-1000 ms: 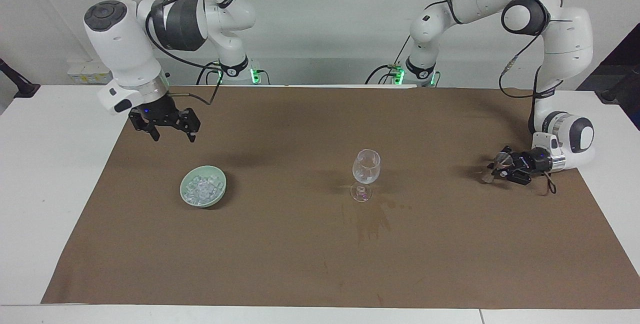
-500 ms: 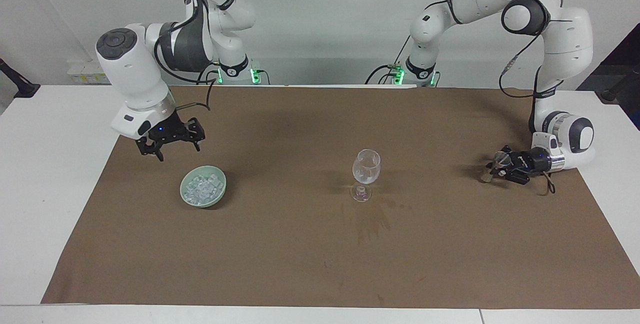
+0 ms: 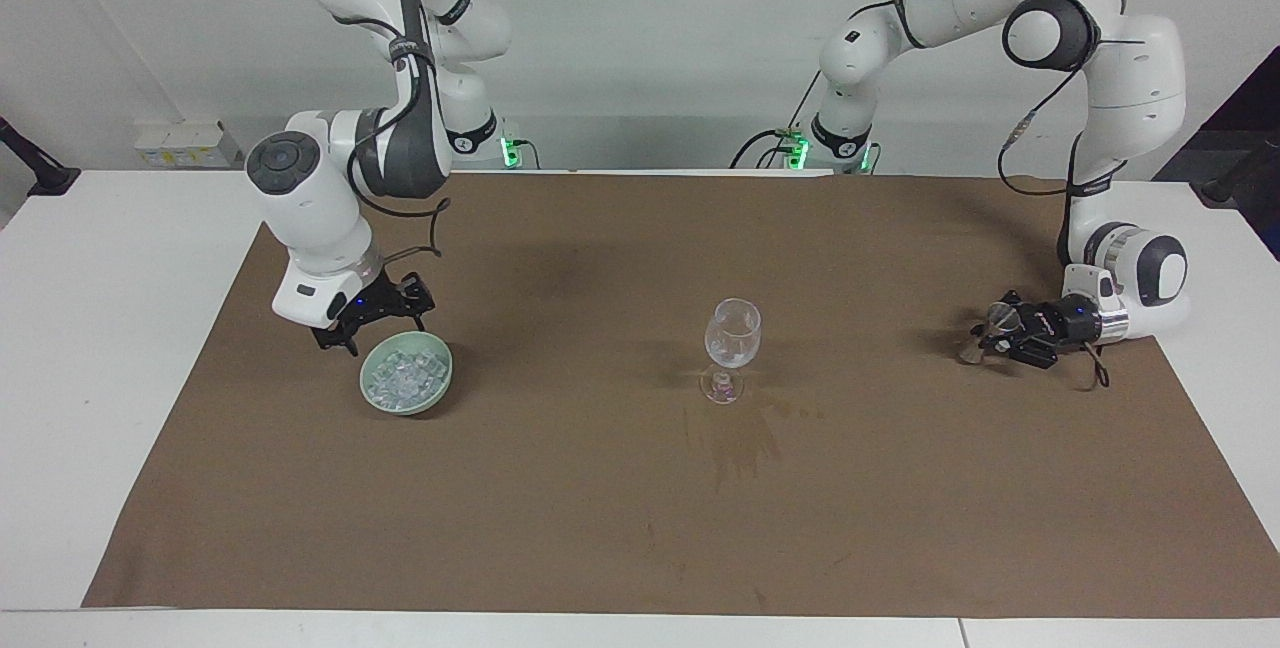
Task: Pour wine and add ice with both arms
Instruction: 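Release the cup with the left gripper while the right gripper reaches the bowl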
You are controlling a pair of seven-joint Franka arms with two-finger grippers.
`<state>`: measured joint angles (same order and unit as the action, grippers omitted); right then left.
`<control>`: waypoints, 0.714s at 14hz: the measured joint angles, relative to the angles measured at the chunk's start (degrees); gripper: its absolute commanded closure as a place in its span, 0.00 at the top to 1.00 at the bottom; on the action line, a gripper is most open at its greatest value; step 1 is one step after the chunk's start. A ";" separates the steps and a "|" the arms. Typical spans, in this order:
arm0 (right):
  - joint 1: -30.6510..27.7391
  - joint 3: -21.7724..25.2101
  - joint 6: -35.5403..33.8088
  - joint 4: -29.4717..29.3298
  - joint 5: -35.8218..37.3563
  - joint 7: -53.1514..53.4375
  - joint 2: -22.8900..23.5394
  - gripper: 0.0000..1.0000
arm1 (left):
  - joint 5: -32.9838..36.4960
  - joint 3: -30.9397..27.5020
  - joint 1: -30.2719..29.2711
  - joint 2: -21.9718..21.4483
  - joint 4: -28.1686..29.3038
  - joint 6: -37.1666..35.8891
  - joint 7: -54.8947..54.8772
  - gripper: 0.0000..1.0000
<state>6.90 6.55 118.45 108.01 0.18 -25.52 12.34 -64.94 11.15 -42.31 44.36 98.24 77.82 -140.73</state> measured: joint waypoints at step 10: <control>-0.01 0.09 11.71 7.36 -0.01 0.00 0.83 0.65 | 0.43 -0.03 -0.01 0.06 -0.15 0.05 0.00 0.50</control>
<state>6.89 6.64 130.16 115.37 0.17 -25.52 13.16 -64.51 11.11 -42.32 44.42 98.10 77.87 -140.73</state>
